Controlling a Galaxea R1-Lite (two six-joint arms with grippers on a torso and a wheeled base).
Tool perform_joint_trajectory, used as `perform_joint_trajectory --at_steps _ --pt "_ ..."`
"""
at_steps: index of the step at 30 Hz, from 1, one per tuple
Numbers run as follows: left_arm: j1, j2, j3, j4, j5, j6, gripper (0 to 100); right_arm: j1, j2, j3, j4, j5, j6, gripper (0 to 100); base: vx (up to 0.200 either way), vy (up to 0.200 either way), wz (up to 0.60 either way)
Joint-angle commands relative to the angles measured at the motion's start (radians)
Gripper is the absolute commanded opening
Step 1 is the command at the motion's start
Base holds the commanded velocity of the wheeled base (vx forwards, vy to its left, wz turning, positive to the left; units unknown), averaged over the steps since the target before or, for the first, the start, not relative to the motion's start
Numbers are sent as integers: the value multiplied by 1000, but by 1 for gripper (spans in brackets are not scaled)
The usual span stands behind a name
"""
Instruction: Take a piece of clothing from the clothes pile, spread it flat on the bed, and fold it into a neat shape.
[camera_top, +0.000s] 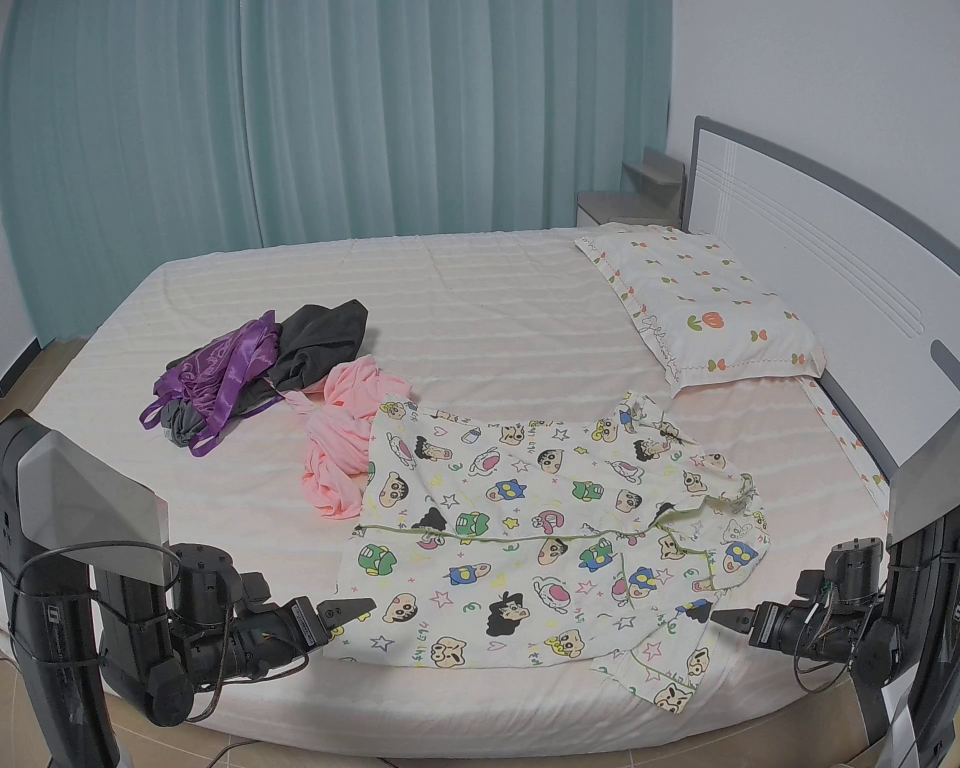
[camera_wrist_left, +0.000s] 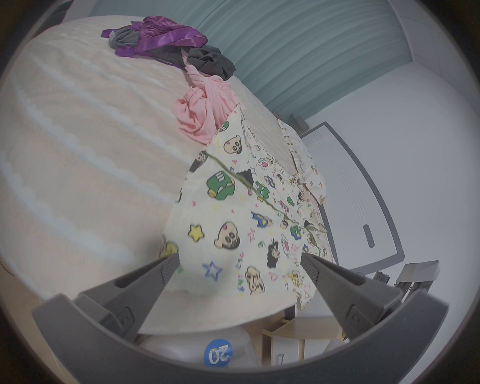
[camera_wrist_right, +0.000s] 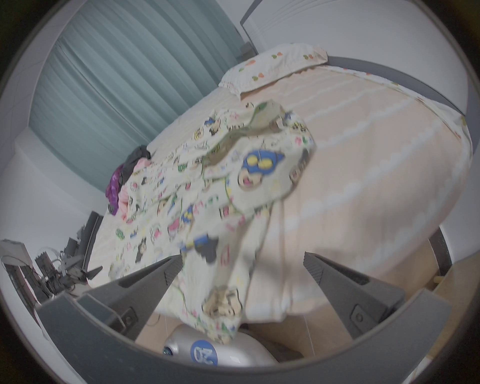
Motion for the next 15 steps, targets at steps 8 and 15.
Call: perform_joint_trajectory --at_steps 8,15 --pt "-25 27 -3 -18 60 -1 100 202 56 18 -20 -1 -25 100 0 0 0" --pt "-31 31 -17 -18 68 -1 100 215 128 -28 -14 -42 -29 100 0 0 0"
